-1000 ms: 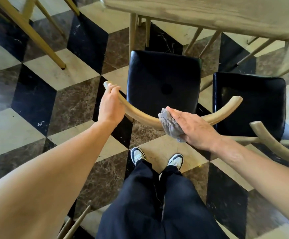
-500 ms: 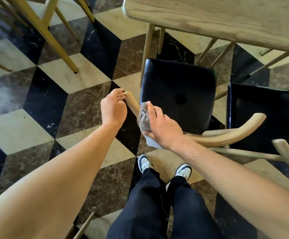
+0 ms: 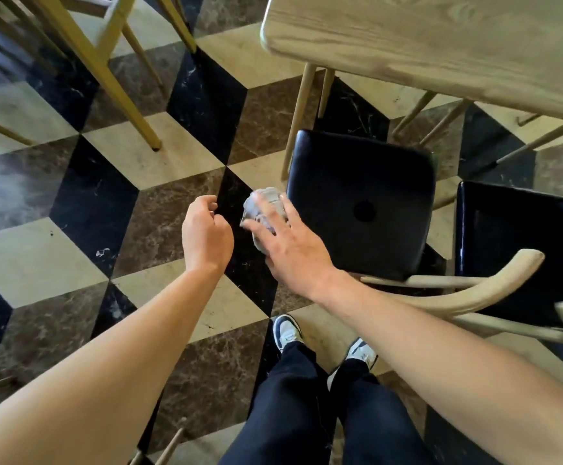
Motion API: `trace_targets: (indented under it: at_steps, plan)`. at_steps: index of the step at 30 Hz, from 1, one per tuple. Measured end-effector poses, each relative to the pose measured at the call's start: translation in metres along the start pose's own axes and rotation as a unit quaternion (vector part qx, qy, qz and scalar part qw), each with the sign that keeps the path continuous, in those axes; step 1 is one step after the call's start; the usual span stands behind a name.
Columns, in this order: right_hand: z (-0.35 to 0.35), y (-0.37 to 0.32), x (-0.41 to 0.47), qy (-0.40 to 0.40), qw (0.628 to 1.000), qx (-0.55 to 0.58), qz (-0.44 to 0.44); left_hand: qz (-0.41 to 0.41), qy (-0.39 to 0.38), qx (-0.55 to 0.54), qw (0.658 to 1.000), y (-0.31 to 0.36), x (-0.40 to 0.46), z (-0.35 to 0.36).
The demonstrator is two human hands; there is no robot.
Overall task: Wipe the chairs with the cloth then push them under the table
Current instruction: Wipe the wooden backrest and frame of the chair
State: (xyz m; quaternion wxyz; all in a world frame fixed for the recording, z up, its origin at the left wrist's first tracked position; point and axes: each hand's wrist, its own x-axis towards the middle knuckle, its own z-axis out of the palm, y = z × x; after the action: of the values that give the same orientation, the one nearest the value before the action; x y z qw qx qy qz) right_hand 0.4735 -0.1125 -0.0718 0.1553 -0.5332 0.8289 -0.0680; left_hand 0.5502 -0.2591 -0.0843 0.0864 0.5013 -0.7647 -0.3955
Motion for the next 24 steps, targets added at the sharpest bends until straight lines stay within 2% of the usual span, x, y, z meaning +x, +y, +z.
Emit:
trace_targets:
  at_steps: [3,4,5,6,7,9,12,14,17,21,24]
  plan:
    - [-0.002,0.018,-0.049,0.053,0.979,-0.128,-0.152,0.009,-0.005,-0.011,1.000,0.008,0.003,0.006]
    - [-0.001,0.026,-0.062,0.053,0.979,-0.103,-0.169,0.016,-0.005,-0.013,1.000,0.011,0.004,0.008]
    - [-0.002,0.036,-0.072,0.036,0.987,-0.028,-0.157,0.024,-0.005,-0.014,1.000,0.016,0.005,0.011]
    - [-0.005,0.047,-0.076,-0.003,0.990,0.084,-0.113,0.034,-0.006,-0.012,0.999,0.021,0.006,0.013]
    - [-0.007,0.057,-0.078,-0.053,0.975,0.207,-0.052,0.045,-0.007,-0.008,0.999,0.026,0.007,0.016]
    - [-0.009,0.074,-0.070,-0.095,0.902,0.415,0.068,0.072,-0.021,0.010,0.997,0.037,0.010,0.024]
    - [0.000,0.085,-0.041,-0.140,0.806,0.549,0.171,0.123,-0.087,0.072,0.986,0.044,0.012,0.036]
    - [0.009,0.091,-0.023,-0.164,0.777,0.577,0.192,0.134,-0.134,0.108,0.976,0.046,0.014,0.050]
    - [0.023,0.096,-0.001,-0.180,0.768,0.585,0.189,0.106,-0.155,0.111,0.976,0.048,0.016,0.062]
    - [0.046,0.104,0.013,-0.203,0.742,0.622,0.149,0.063,-0.116,0.088,0.987,0.065,0.027,0.082]
    - [0.062,0.111,0.020,-0.232,0.744,0.618,0.101,0.031,-0.059,0.087,0.994,0.070,0.032,0.089]
